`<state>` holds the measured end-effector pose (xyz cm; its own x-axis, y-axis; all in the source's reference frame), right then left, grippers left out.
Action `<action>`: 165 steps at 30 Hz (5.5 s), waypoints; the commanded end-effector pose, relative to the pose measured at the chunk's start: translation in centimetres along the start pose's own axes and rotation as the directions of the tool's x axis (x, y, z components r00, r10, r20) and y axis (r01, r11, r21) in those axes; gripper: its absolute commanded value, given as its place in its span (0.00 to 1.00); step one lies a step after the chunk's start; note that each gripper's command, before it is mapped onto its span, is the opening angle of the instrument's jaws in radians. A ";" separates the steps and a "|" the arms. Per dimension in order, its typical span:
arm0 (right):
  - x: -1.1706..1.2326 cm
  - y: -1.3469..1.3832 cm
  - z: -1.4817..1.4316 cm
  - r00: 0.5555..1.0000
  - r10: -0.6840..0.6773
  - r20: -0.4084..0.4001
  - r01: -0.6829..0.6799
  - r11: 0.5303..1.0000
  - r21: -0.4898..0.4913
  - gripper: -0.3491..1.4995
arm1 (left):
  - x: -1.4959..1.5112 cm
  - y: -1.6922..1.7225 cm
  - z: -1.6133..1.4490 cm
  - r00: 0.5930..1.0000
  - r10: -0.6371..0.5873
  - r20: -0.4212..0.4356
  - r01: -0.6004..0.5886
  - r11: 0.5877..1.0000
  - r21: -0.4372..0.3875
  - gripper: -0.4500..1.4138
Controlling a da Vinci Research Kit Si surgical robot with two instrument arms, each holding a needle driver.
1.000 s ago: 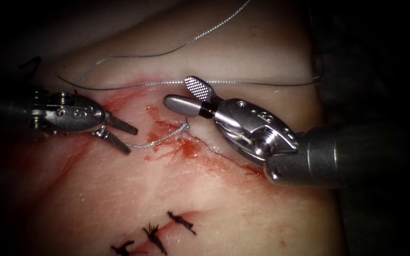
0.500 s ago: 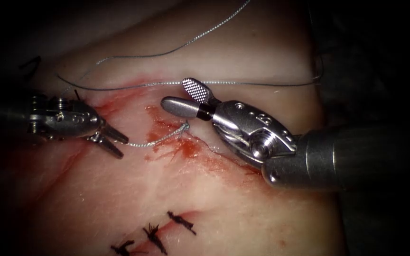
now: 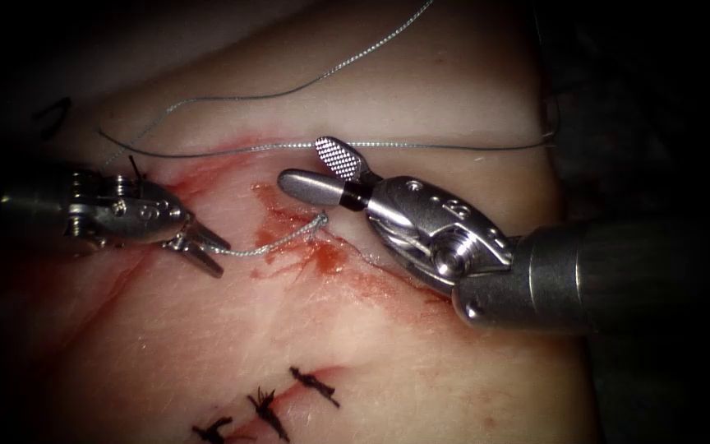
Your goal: Wound Closure
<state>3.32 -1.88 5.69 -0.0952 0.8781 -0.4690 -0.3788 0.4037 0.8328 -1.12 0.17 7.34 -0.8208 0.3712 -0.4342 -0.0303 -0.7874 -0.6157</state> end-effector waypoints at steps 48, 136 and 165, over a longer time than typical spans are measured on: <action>-0.55 0.74 0.56 0.945 -0.281 0.167 0.288 0.957 -0.021 0.94 | 0.90 -0.43 -0.31 0.942 -0.179 -0.284 0.237 0.953 0.186 0.00; 0.70 0.96 -0.74 0.984 -0.168 -0.067 0.148 0.961 -0.235 0.79 | -0.47 0.38 -0.88 0.988 -0.082 0.132 0.093 0.993 -0.078 0.14; 0.88 0.84 -0.78 0.984 -0.153 -0.087 0.130 0.965 -0.227 0.85 | -0.48 0.26 -0.50 0.808 0.486 0.333 -0.499 0.865 -0.052 0.96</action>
<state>2.11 -0.96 5.72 -0.1151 0.7805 -0.6144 -0.5885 0.4447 0.6752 -0.47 0.04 7.03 -0.8596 -0.2681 -0.4350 0.4304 -0.8387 -0.3336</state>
